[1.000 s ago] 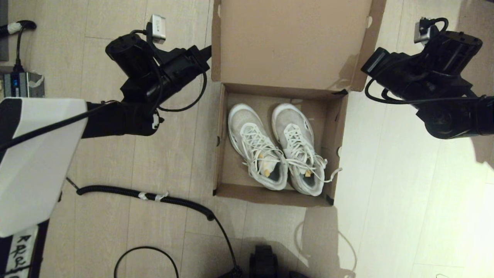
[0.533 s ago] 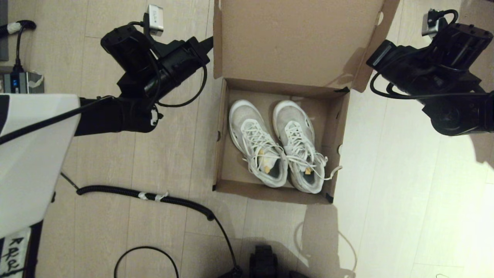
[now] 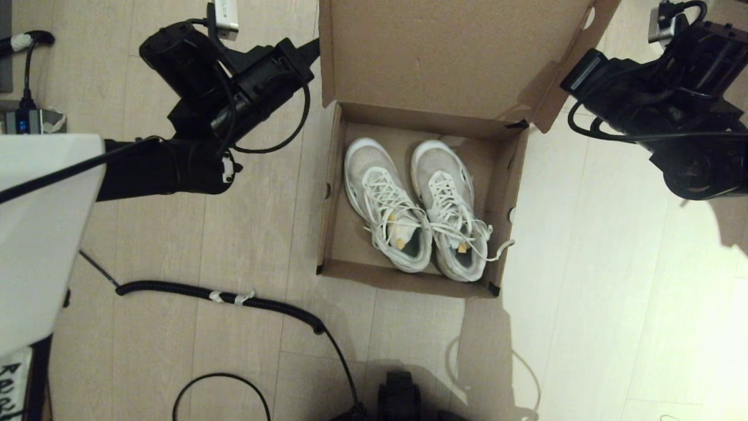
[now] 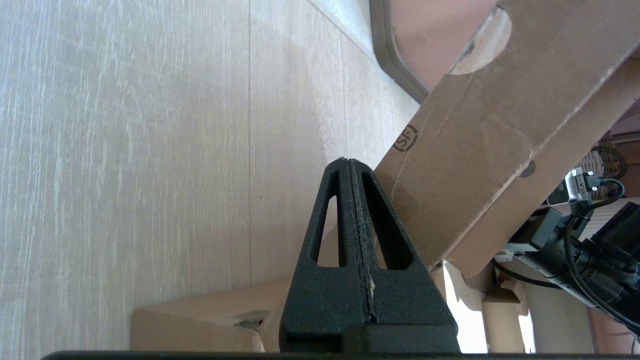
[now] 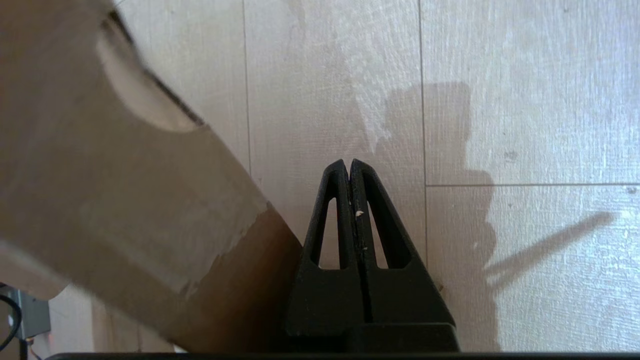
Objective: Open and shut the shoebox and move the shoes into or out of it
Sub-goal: Close the shoe box
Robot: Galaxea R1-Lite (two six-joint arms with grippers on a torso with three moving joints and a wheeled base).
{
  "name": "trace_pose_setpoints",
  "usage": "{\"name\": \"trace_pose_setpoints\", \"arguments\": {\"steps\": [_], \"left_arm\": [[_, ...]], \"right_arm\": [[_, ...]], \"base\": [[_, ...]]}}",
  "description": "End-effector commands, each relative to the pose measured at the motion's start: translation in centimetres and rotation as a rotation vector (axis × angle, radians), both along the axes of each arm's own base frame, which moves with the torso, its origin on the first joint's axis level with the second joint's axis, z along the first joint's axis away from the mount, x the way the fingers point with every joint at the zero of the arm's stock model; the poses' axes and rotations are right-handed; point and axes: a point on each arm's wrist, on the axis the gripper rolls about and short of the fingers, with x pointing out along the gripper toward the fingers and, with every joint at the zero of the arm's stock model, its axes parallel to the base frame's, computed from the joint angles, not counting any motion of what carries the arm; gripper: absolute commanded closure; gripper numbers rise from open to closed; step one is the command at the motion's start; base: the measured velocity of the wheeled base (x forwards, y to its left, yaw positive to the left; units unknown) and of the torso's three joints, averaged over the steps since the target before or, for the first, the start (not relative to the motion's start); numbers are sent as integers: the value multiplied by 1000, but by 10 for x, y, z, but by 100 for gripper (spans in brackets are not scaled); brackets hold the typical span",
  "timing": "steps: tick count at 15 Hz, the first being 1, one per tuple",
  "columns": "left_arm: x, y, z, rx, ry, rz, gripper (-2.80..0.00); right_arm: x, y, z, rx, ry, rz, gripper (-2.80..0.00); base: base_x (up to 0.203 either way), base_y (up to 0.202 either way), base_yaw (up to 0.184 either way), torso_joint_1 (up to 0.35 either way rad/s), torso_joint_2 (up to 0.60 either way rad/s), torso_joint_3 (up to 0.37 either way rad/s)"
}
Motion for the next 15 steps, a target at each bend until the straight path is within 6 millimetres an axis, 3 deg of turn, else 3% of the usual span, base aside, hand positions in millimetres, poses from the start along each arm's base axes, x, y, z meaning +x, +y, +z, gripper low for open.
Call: {"name": "trace_pose_setpoints", "arguments": {"steps": [1, 15], "left_arm": [[-4, 1, 5, -3, -12, -7, 0], [-13, 5, 8, -33, 40, -28, 0]], "right_arm": [[-5, 0, 6, 3, -17, 5, 0], [-20, 3, 17, 20, -20, 24, 0]], "base": [[0, 0, 0, 0, 0, 0], [0, 0, 0, 0, 0, 0]]}}
